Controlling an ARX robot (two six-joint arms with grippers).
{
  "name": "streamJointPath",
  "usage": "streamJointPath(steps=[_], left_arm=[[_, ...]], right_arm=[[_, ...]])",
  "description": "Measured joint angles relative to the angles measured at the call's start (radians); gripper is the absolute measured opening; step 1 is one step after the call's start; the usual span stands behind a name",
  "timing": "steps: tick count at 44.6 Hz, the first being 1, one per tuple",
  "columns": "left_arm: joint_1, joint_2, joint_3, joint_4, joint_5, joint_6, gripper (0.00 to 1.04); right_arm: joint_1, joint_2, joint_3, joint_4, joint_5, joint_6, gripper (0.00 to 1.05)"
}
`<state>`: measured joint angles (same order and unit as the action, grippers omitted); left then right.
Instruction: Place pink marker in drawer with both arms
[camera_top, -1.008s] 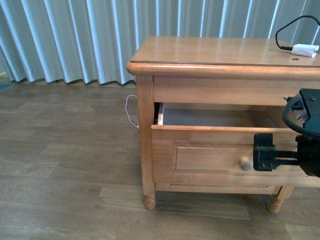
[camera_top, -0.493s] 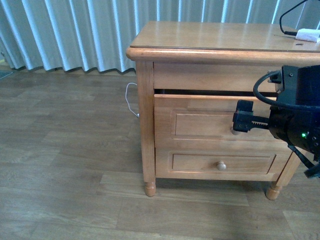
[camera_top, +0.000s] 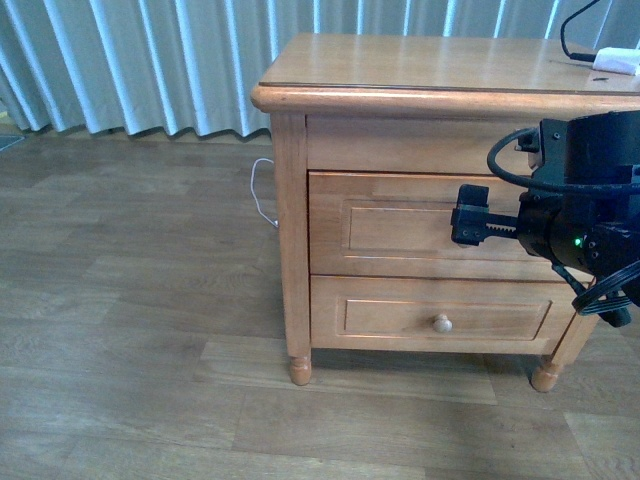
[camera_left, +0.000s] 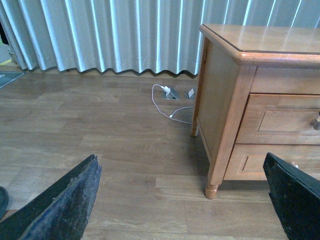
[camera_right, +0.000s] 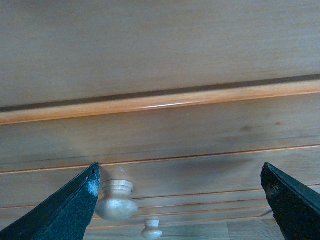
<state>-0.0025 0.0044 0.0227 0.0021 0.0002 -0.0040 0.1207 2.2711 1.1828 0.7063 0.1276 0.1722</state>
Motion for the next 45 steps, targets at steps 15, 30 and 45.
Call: streamJointPath(steps=[15, 30, 45], left_arm=[[0.0, 0.0, 0.0, 0.0, 0.0, 0.0, 0.99], [0.0, 0.0, 0.0, 0.0, 0.0, 0.0, 0.99], [0.0, 0.0, 0.0, 0.0, 0.0, 0.0, 0.99]], right_arm=[[-0.01, 0.009, 0.021, -0.007, -0.027, -0.016, 0.96], [-0.015, 0.014, 0.032, -0.012, -0.04, -0.027, 0.96], [-0.034, -0.176, -0.185, -0.006, -0.079, -0.027, 0.96]])
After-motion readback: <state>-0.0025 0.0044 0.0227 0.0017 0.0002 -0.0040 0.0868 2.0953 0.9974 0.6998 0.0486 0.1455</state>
